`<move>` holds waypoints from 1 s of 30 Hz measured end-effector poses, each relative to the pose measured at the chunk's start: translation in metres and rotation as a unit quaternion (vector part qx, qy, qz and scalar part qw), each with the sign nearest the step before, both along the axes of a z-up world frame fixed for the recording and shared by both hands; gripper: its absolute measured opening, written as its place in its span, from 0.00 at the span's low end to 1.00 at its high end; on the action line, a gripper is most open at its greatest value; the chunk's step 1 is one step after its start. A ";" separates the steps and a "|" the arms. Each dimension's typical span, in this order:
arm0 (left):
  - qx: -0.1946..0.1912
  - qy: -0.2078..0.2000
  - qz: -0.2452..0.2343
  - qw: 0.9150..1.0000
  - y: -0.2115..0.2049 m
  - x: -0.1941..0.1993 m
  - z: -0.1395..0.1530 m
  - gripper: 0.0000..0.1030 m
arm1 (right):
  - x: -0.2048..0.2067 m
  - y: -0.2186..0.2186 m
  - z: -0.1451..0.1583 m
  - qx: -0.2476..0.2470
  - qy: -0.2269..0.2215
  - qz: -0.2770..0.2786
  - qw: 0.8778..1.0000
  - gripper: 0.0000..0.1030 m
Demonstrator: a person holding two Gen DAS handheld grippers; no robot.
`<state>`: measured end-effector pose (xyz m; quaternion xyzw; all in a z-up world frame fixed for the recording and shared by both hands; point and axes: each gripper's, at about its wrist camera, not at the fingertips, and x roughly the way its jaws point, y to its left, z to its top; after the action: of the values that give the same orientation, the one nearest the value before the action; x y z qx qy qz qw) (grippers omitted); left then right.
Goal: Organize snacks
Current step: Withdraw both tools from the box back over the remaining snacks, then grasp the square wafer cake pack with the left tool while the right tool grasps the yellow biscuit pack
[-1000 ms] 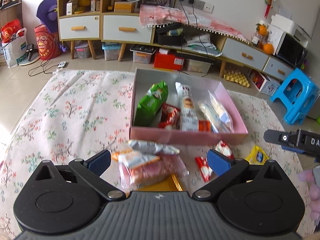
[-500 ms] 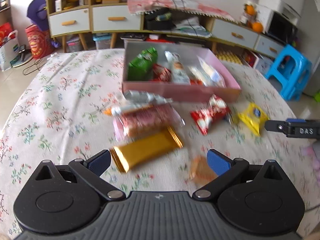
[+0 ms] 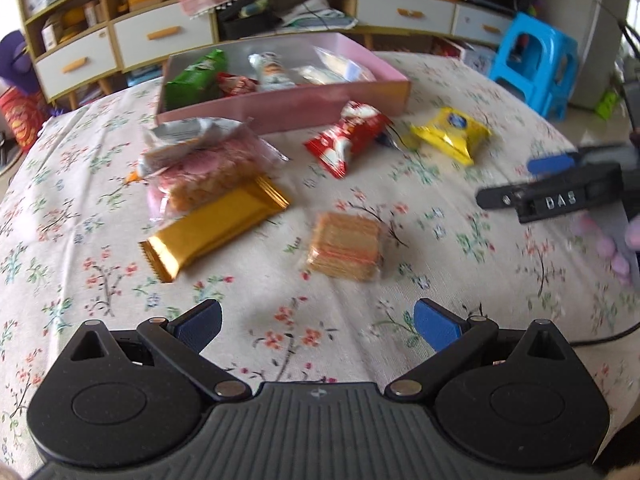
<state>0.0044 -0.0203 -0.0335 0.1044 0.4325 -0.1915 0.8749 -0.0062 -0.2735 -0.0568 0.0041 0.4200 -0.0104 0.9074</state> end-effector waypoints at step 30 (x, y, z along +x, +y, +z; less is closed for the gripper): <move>0.001 -0.055 -0.046 0.997 -0.018 0.002 -0.006 0.68 | 0.056 0.000 -0.004 -0.021 -0.042 0.035 0.998 1.00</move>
<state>0.0061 -0.0384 -0.0395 0.1352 0.3786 -0.2251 0.8875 0.0503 -0.2733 -0.0609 -0.0291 0.3808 0.0124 0.9241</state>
